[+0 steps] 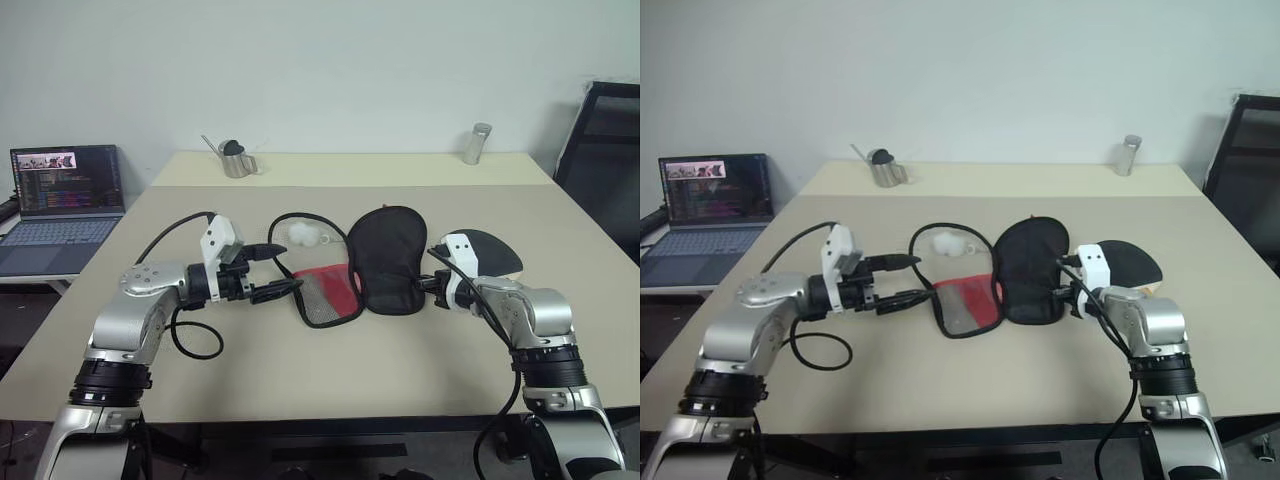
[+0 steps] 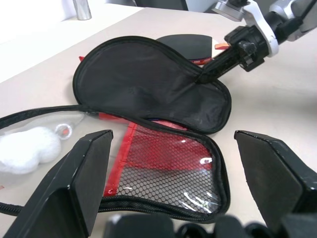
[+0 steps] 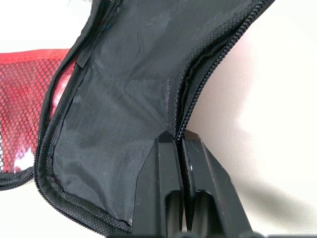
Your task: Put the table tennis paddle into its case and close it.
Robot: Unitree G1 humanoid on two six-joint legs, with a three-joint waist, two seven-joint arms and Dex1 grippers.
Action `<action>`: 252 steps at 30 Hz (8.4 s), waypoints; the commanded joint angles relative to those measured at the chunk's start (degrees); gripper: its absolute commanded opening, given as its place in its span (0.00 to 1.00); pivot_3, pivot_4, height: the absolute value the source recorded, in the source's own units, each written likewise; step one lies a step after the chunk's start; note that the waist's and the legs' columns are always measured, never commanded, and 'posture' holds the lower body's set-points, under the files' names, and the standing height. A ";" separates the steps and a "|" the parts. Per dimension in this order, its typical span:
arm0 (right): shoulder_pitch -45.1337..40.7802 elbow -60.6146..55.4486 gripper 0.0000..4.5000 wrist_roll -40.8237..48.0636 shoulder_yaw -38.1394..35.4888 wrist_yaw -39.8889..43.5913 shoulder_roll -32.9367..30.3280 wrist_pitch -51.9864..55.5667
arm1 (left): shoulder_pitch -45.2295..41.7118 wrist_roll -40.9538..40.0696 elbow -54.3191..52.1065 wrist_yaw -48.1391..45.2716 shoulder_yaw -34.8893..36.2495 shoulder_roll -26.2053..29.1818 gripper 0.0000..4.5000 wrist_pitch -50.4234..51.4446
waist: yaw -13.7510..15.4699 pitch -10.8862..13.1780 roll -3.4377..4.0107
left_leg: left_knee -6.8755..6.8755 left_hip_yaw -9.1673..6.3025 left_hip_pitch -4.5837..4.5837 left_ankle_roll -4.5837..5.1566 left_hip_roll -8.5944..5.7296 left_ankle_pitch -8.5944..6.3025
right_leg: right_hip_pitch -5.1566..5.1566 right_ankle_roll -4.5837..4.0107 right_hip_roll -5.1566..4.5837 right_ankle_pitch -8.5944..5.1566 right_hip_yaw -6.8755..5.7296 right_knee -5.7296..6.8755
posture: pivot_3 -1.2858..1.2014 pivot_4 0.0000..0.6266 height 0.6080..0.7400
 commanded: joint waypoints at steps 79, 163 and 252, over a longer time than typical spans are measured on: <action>-1.04 -7.69 0.24 3.67 -12.27 0.06 -8.08 2.26 | -3.19 0.21 -2.25 -1.51 0.10 0.23 0.96 -1.35 | -0.08 0.06 0.02 | 0.10 0.15 0.11 0.01 0.04 0.01 | 0.04 0.05 0.02 0.04 0.14 0.15 | 0.52 0.24 1.00; -0.33 3.70 0.25 -11.35 2.98 -19.16 15.65 -14.29 | -0.43 0.74 -3.72 1.64 -0.09 0.05 0.96 -2.62 | -0.20 0.01 -0.05 | 0.10 0.56 0.10 0.02 0.01 0.01 | -0.53 0.06 0.05 0.04 1.20 0.67 | 0.52 0.24 1.00; -0.01 -23.43 0.99 15.91 -5.00 23.29 -33.98 -4.21 | -40.74 22.81 59.75 -1.11 -7.18 -22.91 0.96 -32.23 | 0.77 0.37 -0.68 | 0.28 0.68 -0.31 0.09 -0.08 -0.05 | -0.59 0.10 -0.07 0.06 0.59 0.40 | 0.52 0.24 1.00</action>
